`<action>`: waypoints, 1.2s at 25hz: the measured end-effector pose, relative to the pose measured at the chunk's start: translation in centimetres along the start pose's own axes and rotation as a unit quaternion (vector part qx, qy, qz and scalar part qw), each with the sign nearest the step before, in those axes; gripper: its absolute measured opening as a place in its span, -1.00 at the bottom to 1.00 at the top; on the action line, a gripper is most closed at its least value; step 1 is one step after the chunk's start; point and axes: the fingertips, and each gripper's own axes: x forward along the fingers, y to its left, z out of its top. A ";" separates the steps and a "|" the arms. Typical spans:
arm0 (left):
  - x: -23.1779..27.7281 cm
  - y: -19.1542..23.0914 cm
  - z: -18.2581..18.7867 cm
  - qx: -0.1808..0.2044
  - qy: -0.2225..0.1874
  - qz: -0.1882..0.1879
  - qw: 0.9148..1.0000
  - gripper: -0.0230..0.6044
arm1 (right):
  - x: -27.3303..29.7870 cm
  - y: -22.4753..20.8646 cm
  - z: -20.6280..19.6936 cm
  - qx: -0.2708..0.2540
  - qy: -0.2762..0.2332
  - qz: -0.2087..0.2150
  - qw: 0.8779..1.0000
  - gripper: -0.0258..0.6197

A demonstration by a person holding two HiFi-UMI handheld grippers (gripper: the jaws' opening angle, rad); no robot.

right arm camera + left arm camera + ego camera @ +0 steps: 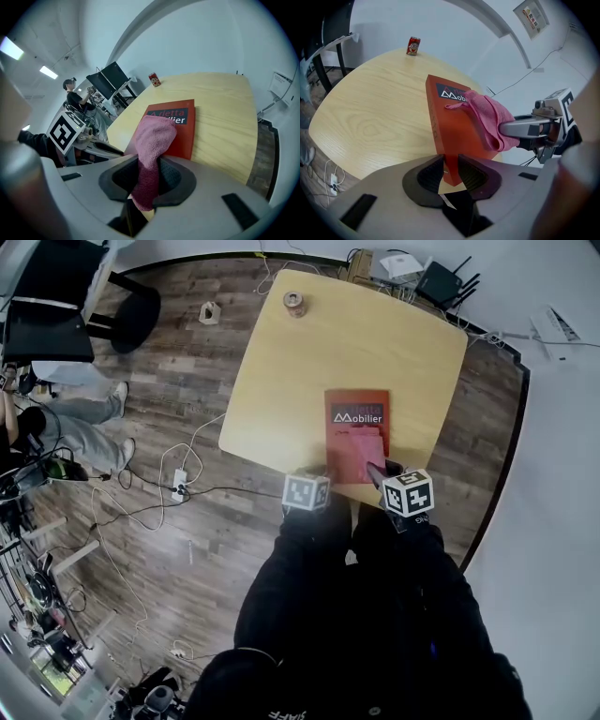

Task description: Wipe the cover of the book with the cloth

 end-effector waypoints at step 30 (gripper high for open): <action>0.0 0.2 0.0 0.006 0.004 -0.012 1.000 -0.55 | 2.5 1.5 -5.4 0.025 0.048 -0.002 0.999 -0.61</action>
